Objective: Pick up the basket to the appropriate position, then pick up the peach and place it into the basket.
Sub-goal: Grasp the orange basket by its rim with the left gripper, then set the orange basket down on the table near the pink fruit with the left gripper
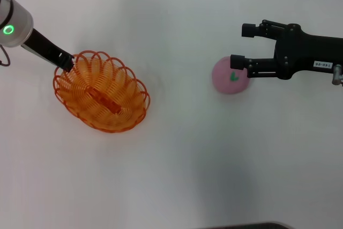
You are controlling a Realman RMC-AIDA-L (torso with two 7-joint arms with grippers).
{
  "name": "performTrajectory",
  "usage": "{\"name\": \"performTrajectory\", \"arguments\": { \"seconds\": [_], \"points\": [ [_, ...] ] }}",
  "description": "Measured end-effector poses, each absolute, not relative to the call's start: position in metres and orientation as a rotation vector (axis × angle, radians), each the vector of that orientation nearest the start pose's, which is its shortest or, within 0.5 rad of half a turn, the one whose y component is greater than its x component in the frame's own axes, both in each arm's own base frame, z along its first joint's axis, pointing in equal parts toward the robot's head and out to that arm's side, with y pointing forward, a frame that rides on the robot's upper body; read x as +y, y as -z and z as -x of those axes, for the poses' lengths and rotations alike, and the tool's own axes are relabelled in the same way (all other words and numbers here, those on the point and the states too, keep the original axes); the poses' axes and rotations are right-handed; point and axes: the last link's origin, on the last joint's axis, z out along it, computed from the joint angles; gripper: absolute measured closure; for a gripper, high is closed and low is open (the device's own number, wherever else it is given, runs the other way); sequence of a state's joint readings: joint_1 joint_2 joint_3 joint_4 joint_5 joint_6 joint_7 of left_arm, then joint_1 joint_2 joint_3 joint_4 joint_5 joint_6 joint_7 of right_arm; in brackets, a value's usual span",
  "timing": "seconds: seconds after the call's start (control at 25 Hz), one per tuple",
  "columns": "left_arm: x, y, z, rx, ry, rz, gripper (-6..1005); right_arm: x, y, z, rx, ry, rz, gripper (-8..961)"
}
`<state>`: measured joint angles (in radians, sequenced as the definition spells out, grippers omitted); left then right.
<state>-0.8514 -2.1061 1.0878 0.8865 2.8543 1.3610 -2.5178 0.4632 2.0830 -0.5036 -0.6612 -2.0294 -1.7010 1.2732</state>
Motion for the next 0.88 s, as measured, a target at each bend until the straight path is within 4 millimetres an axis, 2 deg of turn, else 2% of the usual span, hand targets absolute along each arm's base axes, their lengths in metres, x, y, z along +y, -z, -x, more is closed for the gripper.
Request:
{"name": "performTrajectory", "arguments": {
  "seconds": [0.2,0.44,0.52,0.88],
  "points": [
    [0.406,0.003,0.211,-1.136,-0.53,2.429,932,0.303,-0.02,-0.282,0.585,-0.844,2.637,15],
    [0.408,-0.02,0.204,-1.244,-0.444,2.435,945,0.303,-0.021,-0.282,0.587,-0.856,2.627,16],
    [0.409,-0.036,0.195,-1.288,-0.39,2.456,950,0.304,-0.023,-0.281,0.583,-0.874,2.616,17],
    [0.405,-0.061,0.18,-1.385,-0.217,2.525,954,0.305,-0.027,-0.282,0.574,-0.879,2.594,18]
  ]
}}
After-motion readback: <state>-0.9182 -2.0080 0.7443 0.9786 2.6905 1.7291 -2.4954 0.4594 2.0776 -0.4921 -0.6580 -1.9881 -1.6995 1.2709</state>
